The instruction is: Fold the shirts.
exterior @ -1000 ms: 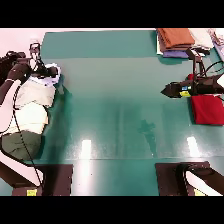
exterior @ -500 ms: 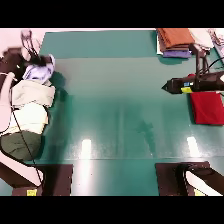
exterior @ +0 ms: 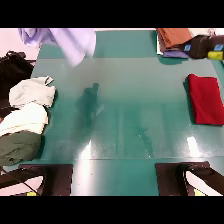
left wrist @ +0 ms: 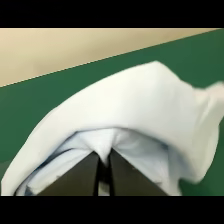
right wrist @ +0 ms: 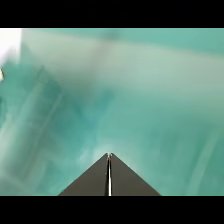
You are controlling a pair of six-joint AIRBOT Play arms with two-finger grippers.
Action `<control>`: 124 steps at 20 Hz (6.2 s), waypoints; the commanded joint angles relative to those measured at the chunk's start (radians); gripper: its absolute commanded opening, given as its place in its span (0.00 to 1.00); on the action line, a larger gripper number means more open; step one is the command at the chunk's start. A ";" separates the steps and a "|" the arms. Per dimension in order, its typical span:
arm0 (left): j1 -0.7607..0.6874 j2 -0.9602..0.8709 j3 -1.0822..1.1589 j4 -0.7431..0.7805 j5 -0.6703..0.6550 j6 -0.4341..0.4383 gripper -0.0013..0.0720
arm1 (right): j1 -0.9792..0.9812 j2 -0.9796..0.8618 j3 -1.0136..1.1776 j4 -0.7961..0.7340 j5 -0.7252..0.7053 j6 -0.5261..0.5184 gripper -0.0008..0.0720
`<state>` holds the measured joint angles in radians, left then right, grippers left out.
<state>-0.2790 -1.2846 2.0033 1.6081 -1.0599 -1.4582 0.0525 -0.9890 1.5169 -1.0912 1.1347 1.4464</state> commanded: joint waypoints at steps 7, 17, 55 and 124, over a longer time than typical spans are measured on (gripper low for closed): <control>-0.517 -0.119 -0.202 -0.261 -0.119 0.024 0.87 | 0.000 0.001 0.161 0.000 0.082 0.000 0.03; -0.230 -0.192 -0.337 -0.269 -0.182 -0.165 0.84 | 0.000 0.101 0.071 -0.003 0.048 0.000 0.03; 0.032 -0.109 -0.808 -0.513 0.079 -0.104 0.05 | -0.278 -0.138 -0.988 0.236 -0.025 -0.155 0.67; 0.246 -0.144 -0.505 -0.119 -0.185 -0.150 0.53 | -0.303 -0.454 -0.002 0.009 0.295 -0.050 0.57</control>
<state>-0.1062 -1.4166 1.5116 1.4929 -1.1210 -1.6173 -0.2356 -1.4281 1.4960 -1.1099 1.3895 1.4258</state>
